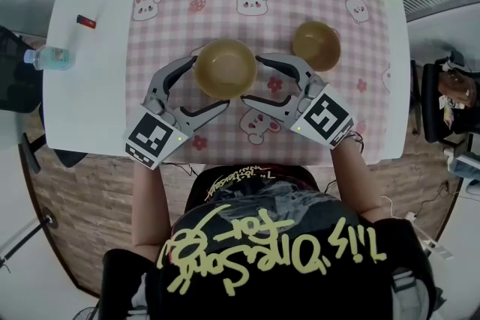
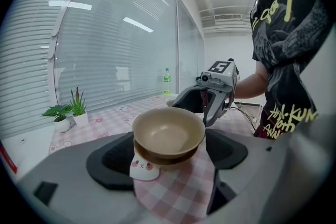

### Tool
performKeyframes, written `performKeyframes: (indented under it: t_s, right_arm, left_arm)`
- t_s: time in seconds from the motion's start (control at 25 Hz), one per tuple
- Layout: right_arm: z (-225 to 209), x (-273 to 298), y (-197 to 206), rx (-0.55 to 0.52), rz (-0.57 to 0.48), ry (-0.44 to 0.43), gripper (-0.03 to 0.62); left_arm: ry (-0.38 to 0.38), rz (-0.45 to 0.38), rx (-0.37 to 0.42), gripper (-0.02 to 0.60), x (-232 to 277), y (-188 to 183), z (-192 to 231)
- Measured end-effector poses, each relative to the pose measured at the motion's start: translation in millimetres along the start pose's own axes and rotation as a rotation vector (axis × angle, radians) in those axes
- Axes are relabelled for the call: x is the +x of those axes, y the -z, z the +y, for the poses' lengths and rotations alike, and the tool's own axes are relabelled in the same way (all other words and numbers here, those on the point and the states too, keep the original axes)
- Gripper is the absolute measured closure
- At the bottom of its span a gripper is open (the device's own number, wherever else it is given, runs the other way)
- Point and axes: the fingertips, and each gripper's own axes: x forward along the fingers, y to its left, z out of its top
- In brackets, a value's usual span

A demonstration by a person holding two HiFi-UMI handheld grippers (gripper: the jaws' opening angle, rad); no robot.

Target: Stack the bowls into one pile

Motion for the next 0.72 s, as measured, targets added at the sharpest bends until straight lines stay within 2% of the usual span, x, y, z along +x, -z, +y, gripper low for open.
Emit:
performKeyframes:
  t_s: [0.72]
  right_arm:
    - [-2, 7, 21, 0.016, 0.051, 0.013, 0.279]
  left_arm:
    - [-0.012, 0.049, -0.014, 0.150, 12, 18, 1]
